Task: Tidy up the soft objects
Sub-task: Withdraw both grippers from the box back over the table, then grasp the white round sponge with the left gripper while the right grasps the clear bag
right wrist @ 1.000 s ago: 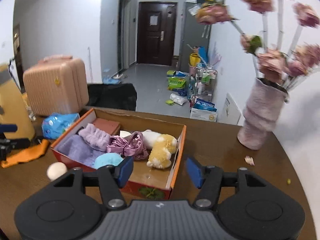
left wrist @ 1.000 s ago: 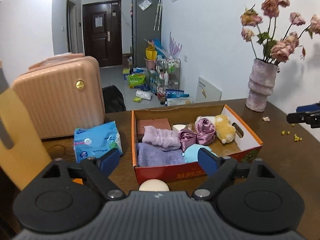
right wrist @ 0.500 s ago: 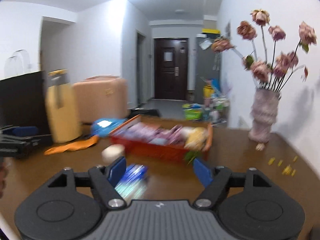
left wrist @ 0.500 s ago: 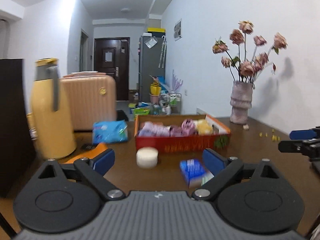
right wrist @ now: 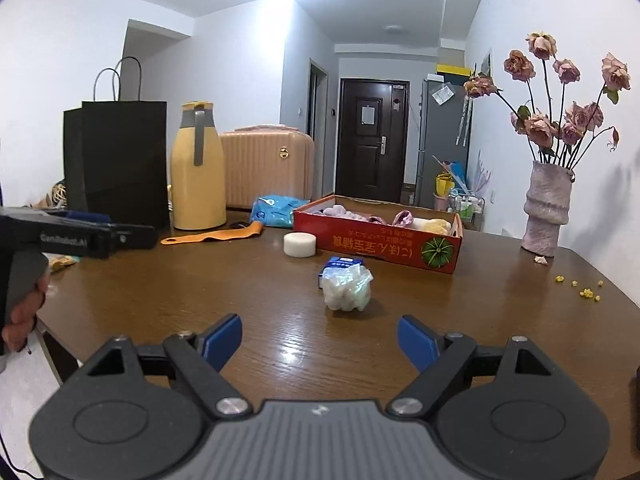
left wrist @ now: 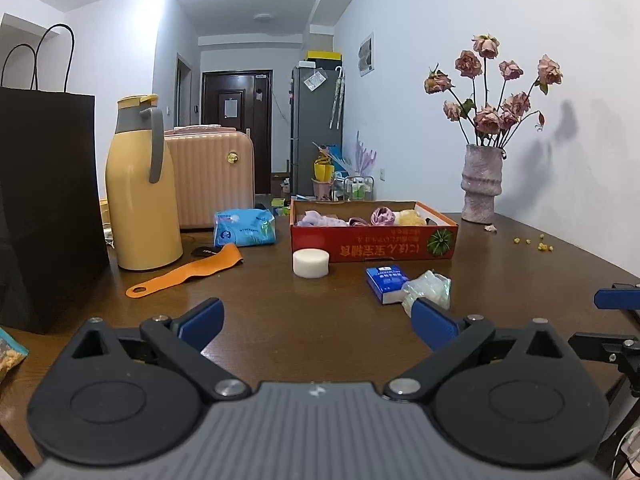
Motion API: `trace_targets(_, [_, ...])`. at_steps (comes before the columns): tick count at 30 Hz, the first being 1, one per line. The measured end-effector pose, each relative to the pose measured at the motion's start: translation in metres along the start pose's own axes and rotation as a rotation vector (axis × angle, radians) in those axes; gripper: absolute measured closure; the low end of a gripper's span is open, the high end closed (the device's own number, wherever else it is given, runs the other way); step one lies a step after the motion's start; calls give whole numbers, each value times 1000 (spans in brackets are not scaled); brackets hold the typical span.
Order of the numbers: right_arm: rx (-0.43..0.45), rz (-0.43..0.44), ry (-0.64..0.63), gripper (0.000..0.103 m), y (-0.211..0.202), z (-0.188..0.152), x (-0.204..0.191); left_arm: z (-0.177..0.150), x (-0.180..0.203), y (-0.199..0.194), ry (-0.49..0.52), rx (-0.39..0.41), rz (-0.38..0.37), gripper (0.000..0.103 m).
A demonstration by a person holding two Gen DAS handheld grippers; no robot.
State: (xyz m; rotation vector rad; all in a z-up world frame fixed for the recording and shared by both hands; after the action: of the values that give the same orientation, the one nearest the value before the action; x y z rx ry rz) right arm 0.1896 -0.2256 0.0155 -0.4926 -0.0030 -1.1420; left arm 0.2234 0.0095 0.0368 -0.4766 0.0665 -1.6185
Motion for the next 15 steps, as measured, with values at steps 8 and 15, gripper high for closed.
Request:
trace_targets(8, [-61, 14, 46, 20, 48, -4, 15, -12, -6, 40, -18, -78, 28, 1])
trace_targets(15, [-101, 20, 100, 22, 107, 1, 40, -13, -7, 87, -24, -121, 38, 1])
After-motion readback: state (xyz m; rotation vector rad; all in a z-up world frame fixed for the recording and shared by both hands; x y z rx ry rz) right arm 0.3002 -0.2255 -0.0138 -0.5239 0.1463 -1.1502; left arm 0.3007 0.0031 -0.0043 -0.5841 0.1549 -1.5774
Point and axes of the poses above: each gripper's, at about its wrist camera, not at the fingertips, and y roughly the way its jaws point, x to its right, z to its top, the point moved 9 cm from there along y, roughly the way its jaws point, and after that the axes turned 15 degrees about -y, right-handed, at the moved point
